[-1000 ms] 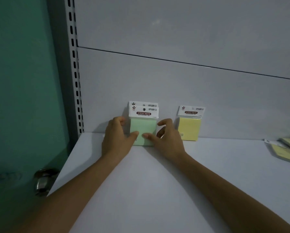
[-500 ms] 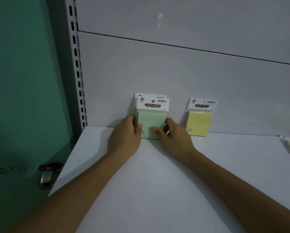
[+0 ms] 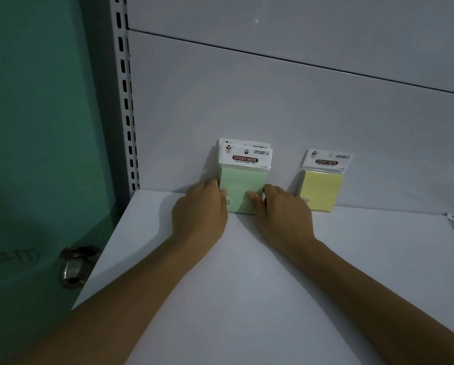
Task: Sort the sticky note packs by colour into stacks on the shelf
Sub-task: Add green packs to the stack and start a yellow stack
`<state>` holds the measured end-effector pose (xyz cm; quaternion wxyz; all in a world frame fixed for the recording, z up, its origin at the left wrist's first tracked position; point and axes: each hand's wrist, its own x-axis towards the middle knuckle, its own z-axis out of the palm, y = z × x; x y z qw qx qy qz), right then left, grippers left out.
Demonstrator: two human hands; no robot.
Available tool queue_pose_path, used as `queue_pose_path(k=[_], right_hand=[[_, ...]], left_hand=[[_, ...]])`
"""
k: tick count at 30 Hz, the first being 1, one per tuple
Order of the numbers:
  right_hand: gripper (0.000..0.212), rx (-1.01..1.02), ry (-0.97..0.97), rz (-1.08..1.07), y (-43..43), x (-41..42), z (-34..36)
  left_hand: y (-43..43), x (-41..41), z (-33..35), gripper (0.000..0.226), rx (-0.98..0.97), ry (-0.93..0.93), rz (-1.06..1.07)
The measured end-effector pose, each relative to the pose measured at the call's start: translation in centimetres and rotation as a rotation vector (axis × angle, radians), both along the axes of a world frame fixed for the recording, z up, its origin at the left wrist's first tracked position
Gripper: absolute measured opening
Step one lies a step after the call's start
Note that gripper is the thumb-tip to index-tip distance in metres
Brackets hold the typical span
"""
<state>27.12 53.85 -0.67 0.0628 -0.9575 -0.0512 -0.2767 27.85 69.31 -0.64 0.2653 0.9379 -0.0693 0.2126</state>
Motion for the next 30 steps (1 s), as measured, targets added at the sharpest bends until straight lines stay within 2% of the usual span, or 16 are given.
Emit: queue_pose_path(k=[7,10,13,16,20,23,27,30], right_hand=[[0.040,0.118,-0.049,-0.002,-0.1,0.1,-0.2],[0.041,0.262,-0.134,0.011,0.1,-0.2,0.1],[0.037,0.322,-0.252,0.049,0.2,-0.4,0.3],[0.033,0.333,-0.346,0.105,0.0,-0.4,0.3],[0.054,0.303,-0.409,0.098,0.0,0.1,0.0],[0.065,0.277,-0.356,0.089,-0.1,0.1,0.2],[0.066,0.300,-0.253,0.096,-0.3,-0.6,0.4],[0.068,0.245,-0.179,0.062,-1.3,-1.9,1.0]], left_hand=[[0.0,0.0,0.4,0.040,-0.153,0.005,-0.019],[-0.1,-0.2,0.7,0.053,-0.138,-0.117,0.028],[-0.2,-0.6,0.9,0.066,-0.091,-0.276,0.025],[-0.5,-0.9,0.9,0.081,-0.002,-0.333,-0.055],[-1.0,-0.9,0.6,0.087,0.196,-0.446,-0.079],[-1.2,-0.8,0.5,0.084,0.294,-0.480,-0.087],[-1.5,-1.0,0.4,0.077,0.442,-0.578,-0.128],[-1.6,-1.3,0.5,0.074,0.519,-0.639,-0.136]])
